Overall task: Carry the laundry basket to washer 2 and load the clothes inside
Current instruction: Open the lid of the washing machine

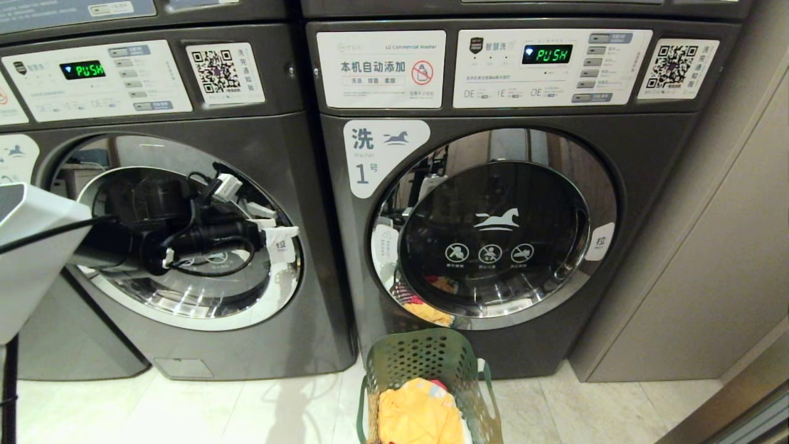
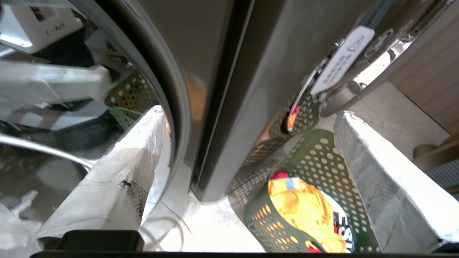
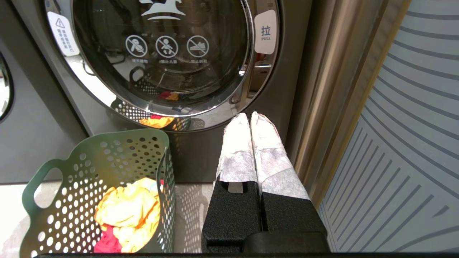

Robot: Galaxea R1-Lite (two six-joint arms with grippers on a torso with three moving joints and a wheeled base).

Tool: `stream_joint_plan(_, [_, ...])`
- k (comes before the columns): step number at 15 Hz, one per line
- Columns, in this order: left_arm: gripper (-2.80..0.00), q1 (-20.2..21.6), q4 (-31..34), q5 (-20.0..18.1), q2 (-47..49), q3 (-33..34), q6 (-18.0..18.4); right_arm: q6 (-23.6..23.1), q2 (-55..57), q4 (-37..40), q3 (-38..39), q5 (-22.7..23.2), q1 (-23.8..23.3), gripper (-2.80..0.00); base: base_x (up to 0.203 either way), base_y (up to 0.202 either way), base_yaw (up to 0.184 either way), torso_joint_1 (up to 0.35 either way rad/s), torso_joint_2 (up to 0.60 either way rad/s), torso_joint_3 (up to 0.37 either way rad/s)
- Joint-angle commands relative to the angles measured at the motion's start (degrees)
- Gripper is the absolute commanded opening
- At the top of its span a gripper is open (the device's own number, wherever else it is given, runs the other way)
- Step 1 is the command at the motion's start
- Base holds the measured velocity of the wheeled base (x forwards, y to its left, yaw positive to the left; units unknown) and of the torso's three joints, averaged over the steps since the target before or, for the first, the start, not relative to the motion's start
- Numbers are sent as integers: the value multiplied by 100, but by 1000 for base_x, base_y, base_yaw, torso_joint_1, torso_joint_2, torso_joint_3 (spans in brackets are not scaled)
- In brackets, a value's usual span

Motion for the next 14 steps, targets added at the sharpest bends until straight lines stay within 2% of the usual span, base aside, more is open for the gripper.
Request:
stream_joint_plan(1, [0, 9, -21, -25, -195, 230, 34, 1, 7, -6, 193, 5, 0, -280, 0, 0, 0, 0, 0, 0])
stream_joint_plan(6, [0, 14, -22, -35, -1262, 1502, 29, 1, 7, -6, 193, -4, 0, -280, 0, 0, 0, 0, 0, 0])
stream_joint_plan(9, [0, 1, -162, -55, -1919, 2518, 18, 1, 7, -6, 193, 5, 0, -280, 0, 0, 0, 0, 0, 0])
stream_joint_plan(14, [0, 52, -1940, -30, -1985, 4031, 5, 1, 7, -6, 193, -2, 0, -280, 0, 0, 0, 0, 0, 0])
